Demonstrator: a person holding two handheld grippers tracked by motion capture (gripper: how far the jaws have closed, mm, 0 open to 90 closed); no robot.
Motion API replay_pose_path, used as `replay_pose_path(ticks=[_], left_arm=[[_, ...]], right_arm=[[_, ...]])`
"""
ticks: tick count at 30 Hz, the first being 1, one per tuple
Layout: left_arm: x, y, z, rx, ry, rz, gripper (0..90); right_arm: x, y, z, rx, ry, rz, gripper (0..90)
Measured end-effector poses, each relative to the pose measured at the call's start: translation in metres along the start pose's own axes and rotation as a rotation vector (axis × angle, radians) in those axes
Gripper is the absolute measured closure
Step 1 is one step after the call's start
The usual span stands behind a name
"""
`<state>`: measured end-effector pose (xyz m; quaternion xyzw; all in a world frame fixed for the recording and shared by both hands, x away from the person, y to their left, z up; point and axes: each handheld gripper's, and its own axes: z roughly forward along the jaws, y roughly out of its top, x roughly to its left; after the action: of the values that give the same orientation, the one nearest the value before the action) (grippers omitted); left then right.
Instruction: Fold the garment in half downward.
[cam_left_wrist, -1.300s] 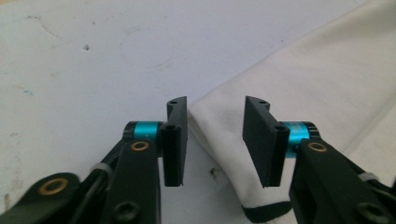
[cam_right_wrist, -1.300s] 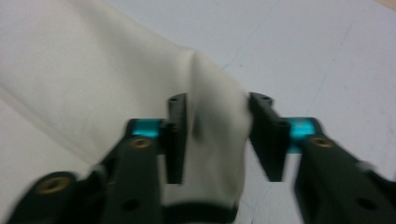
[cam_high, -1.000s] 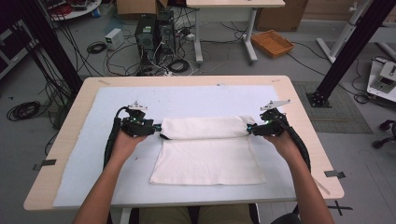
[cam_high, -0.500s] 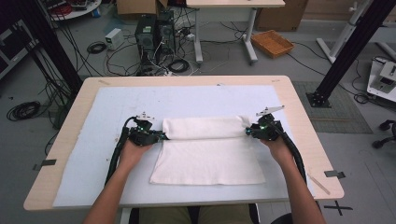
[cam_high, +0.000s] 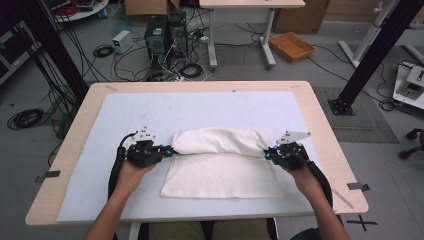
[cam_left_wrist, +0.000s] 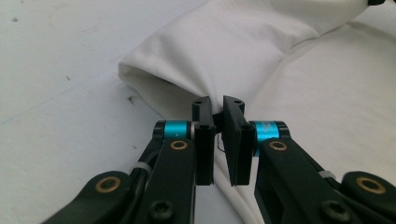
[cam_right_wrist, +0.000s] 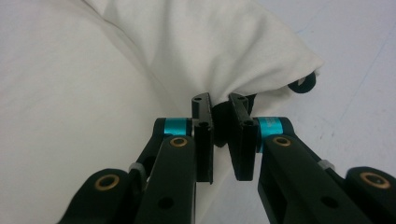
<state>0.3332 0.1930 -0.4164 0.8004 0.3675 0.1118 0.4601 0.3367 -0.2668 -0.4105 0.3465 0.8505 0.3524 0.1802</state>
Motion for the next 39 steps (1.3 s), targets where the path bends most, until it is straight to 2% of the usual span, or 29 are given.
replay_pose_path(ticks=[2, 3, 7, 13, 14, 15, 19, 20, 21, 22, 25, 26, 27, 28, 29, 31, 33, 34, 35, 36, 38, 39], left_arm=[[-0.003, -0.004, -0.004, -0.003, -0.011, 0.003, 82.9], [-0.008, -0.011, -0.01, -0.004, -0.037, 0.01, 82.9], [-0.016, -0.024, -0.022, -0.009, -0.093, 0.02, 82.9], [-0.026, -0.042, -0.035, -0.004, -0.154, 0.028, 82.9], [-0.026, -0.042, -0.035, -0.004, -0.154, 0.028, 82.9], [-0.029, -0.046, -0.039, 0.0, -0.176, 0.028, 82.9], [-0.035, -0.054, -0.041, 0.032, -0.201, 0.037, 82.9], [-0.035, -0.054, -0.041, 0.032, -0.201, 0.037, 82.9], [-0.037, -0.055, -0.041, 0.048, -0.22, 0.042, 82.9], [-0.038, -0.055, -0.041, 0.05, -0.231, 0.045, 82.9], [-0.039, -0.053, -0.042, 0.057, -0.248, 0.06, 82.8], [-0.038, -0.052, -0.041, 0.053, -0.242, 0.058, 81.4], [-0.036, -0.05, -0.04, 0.045, -0.223, 0.046, 74.9], [-0.033, -0.047, -0.039, 0.037, -0.198, 0.026, 63.2], [-0.03, -0.044, -0.038, 0.024, -0.164, 0.007, 55.7], [-0.024, -0.035, -0.035, -0.009, -0.076, 0.009, 46.6], [-0.017, -0.023, -0.028, -0.026, -0.001, -0.001, 44.9], [-0.013, -0.015, -0.022, -0.032, 0.021, -0.01, 44.4], [-0.013, -0.015, -0.022, -0.032, 0.021, -0.01, 44.4], [-0.006, -0.002, -0.006, -0.023, 0.062, -0.031, 44.4], [0.003, 0.008, 0.014, 0.018, 0.11, -0.034, 44.5], [0.008, 0.011, 0.024, 0.043, 0.128, -0.049, 44.8]], right_arm=[[0.003, -0.002, -0.005, -0.006, 0.005, -0.005, 81.9], [0.01, -0.006, -0.015, -0.018, 0.015, -0.014, 81.9], [0.021, -0.011, -0.031, -0.032, 0.031, -0.029, 81.9], [0.033, -0.023, -0.046, -0.027, 0.055, -0.039, 81.9], [0.033, -0.023, -0.046, -0.027, 0.055, -0.039, 81.9], [0.036, -0.027, -0.05, -0.013, 0.063, -0.038, 81.8], [0.039, -0.036, -0.052, 0.032, 0.084, -0.033, 81.9], [0.039, -0.036, -0.052, 0.032, 0.084, -0.033, 81.9], [0.041, -0.04, -0.052, 0.07, 0.085, -0.032, 81.9], [0.041, -0.041, -0.051, 0.085, 0.087, -0.029, 81.9], [0.04, -0.045, -0.053, 0.104, 0.11, -0.009, 81.3], [0.039, -0.045, -0.053, 0.109, 0.114, -0.003, 78.9], [0.038, -0.045, -0.053, 0.106, 0.114, 0.004, 72.0], [0.037, -0.044, -0.052, 0.1, 0.11, 0.017, 63.7], [0.034, -0.042, -0.052, 0.084, 0.1, 0.029, 58.9], [0.028, -0.037, -0.052, 0.037, 0.068, 0.057, 47.4], [0.018, -0.03, -0.049, -0.006, 0.019, 0.085, 42.0], [0.011, -0.026, -0.046, -0.023, -0.008, 0.099, 40.2], [0.003, -0.021, -0.04, -0.035, -0.043, 0.112, 40.4], [-0.005, -0.016, -0.033, -0.033, -0.073, 0.134, 40.4], [-0.021, -0.008, -0.014, -0.025, -0.086, 0.175, 41.2], [-0.027, -0.005, -0.003, -0.018, -0.077, 0.197, 42.4]])
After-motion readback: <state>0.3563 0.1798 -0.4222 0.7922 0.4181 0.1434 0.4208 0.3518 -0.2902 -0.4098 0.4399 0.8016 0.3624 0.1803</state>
